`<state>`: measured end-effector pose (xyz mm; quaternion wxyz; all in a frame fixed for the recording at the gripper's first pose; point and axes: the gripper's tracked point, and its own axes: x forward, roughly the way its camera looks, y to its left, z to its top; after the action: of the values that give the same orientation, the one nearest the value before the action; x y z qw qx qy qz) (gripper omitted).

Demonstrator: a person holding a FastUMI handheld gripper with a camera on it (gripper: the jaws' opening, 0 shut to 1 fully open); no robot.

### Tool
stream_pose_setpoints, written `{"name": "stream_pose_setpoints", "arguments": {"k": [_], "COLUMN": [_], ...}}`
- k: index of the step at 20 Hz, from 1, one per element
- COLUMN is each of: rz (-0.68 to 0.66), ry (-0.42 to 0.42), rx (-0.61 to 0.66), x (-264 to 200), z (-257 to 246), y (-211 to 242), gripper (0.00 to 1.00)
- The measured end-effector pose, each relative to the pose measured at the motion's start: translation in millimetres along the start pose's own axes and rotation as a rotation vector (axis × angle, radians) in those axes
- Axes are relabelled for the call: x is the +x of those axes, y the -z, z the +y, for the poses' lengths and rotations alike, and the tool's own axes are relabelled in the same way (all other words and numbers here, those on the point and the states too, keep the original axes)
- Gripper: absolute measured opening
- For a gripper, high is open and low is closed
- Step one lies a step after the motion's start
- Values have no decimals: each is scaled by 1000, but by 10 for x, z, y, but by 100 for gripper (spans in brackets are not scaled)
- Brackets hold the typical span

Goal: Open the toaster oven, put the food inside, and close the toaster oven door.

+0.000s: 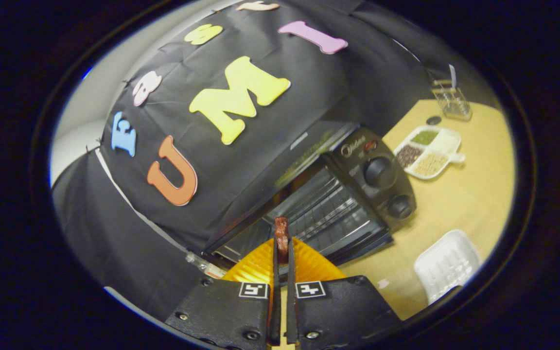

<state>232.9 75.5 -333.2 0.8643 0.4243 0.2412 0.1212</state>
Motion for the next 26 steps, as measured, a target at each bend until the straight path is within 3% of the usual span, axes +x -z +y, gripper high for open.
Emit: {"name": "stream_pose_setpoints", "arguments": {"k": [3,5,11,17,22,26], "rz": [-16,-47,-78,-87,-128,-129], "ry": [-65,-59,31,201,249,250], "rx": [84,96,37,-156,-413,-506], "x": [367,539,713,634,280,-210], "z": [-8,-119,-448,-676,-540,-312], "y": [-11,-70,-144,-220,-269,-79], "gripper": [8,8,10,23,86,96]}}
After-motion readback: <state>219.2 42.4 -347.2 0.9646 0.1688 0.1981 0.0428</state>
